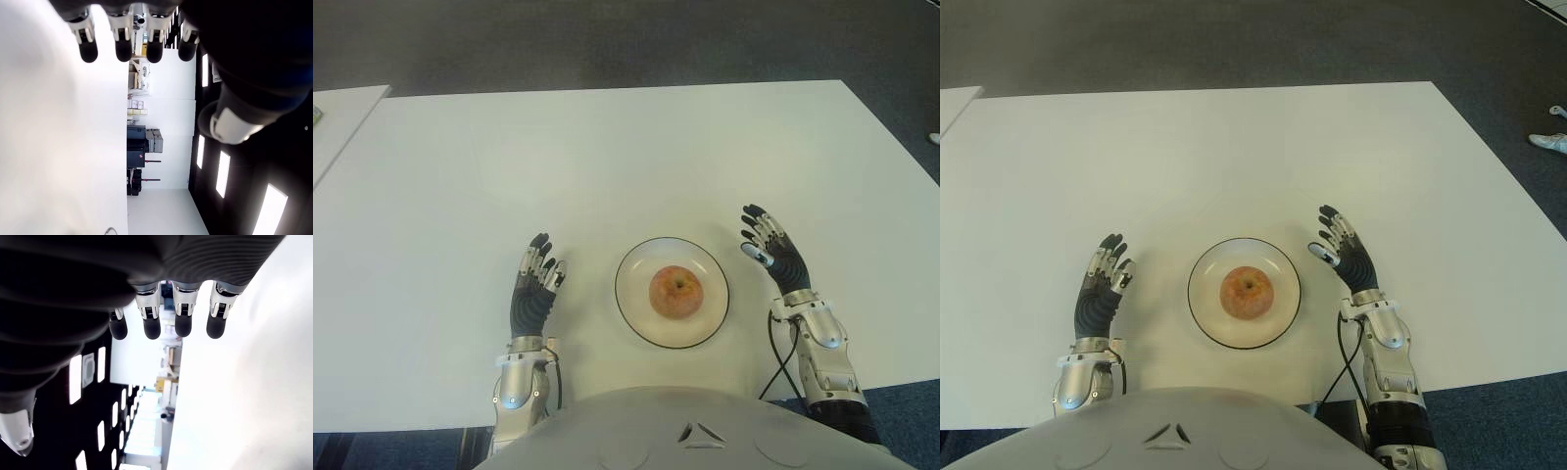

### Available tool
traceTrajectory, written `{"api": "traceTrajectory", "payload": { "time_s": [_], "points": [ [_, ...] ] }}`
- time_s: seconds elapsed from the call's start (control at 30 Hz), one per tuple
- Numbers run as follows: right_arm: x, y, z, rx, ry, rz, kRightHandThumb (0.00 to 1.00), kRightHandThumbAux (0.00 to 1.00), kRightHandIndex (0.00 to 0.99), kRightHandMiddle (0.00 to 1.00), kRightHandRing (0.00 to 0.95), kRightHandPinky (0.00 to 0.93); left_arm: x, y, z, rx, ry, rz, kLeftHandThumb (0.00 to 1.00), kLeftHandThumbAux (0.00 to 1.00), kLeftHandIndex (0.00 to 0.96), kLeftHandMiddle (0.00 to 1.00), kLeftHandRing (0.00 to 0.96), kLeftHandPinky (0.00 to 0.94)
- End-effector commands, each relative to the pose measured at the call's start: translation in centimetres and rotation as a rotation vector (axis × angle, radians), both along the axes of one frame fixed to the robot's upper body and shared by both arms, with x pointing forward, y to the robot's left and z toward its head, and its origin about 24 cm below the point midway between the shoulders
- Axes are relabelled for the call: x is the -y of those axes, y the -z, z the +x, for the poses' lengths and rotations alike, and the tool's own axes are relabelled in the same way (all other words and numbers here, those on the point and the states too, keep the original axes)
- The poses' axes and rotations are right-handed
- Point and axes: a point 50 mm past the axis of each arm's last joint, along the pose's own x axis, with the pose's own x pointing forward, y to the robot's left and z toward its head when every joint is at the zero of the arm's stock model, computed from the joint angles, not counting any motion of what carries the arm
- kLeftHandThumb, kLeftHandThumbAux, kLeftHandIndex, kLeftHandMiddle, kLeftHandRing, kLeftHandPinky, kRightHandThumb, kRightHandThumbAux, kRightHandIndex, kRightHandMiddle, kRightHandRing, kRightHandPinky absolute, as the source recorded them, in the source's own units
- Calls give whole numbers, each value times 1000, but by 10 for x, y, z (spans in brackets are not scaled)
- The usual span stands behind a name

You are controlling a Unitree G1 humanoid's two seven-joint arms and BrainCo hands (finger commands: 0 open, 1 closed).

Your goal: Put the apples into the plate.

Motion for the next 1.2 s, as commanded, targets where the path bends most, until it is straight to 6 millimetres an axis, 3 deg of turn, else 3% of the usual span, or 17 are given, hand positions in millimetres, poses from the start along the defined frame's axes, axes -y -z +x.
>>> {"api": "traceTrajectory", "payload": {
  "time_s": [0.03,0.7,1.2],
  "points": [
    [-4,8,-9,-10,37,12,85,573,19,2,0,0,-3,6,-5,-31,9,3,188,624,32,1,0,27],
    [-17,27,-25,-80,76,112,101,579,43,35,2,27,-9,21,-12,-109,7,-8,156,599,32,0,0,35],
    [-19,31,-31,-77,92,142,141,605,38,36,9,42,-11,18,-20,-114,19,11,170,584,17,0,0,29]
  ]
}}
